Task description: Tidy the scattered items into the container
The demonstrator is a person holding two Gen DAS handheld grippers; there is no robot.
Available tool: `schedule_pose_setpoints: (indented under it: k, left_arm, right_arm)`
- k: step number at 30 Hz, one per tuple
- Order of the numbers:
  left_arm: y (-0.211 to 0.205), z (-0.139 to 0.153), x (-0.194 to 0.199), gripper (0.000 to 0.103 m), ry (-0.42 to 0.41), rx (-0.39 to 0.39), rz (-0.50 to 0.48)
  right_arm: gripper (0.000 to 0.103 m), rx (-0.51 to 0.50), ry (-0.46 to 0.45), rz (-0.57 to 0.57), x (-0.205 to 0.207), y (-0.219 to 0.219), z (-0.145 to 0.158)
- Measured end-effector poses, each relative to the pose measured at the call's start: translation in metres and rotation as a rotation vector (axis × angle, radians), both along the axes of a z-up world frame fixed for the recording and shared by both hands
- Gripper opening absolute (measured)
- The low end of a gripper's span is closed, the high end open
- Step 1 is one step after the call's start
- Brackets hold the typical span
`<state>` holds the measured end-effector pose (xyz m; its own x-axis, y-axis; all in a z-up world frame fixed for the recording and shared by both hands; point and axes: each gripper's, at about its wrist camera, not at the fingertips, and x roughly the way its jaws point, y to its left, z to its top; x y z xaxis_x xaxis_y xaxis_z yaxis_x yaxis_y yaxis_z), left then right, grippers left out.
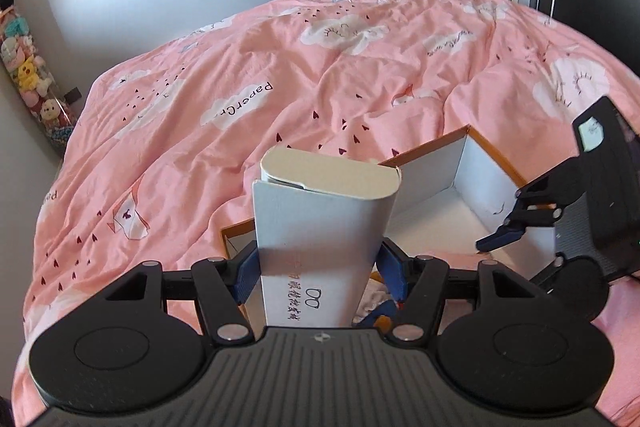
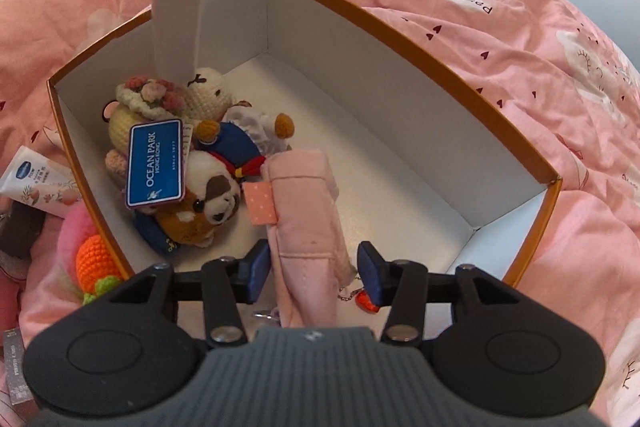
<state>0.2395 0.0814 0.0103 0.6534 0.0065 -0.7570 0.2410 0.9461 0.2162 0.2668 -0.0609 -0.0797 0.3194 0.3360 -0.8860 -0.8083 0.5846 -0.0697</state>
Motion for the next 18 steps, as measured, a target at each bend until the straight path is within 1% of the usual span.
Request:
schedule_pose_setpoints:
  k: [2, 4, 7, 11, 15, 18]
  left_arm:
    - [-0.007, -0.010, 0.008, 0.072, 0.012, 0.058, -0.027]
    - [-0.014, -0.020, 0.016, 0.072, 0.024, 0.109, -0.052]
    - [-0.025, -0.037, 0.024, 0.072, 0.032, 0.195, -0.098]
    - [-0.038, -0.059, 0.035, 0.072, 0.048, 0.292, -0.167]
    - [-0.053, -0.081, 0.041, 0.072, 0.059, 0.422, -0.252]
    - [-0.058, -0.098, 0.047, 0.072, 0.105, 0.465, -0.303]
  right_arm:
    - [0.057, 0.046, 0.065, -0.024, 0.005, -0.006, 0.001]
    - [0.057, 0.091, 0.128, -0.048, 0.009, -0.012, 0.003]
    - [0.058, 0.153, 0.185, -0.068, 0.013, -0.017, 0.010]
    - [0.058, 0.201, 0.216, -0.071, 0.014, -0.020, 0.017]
    - [0.058, 0.190, 0.208, -0.073, 0.015, -0.020, 0.017]
    - [0.058, 0.191, 0.215, -0.075, 0.019, -0.021, 0.011]
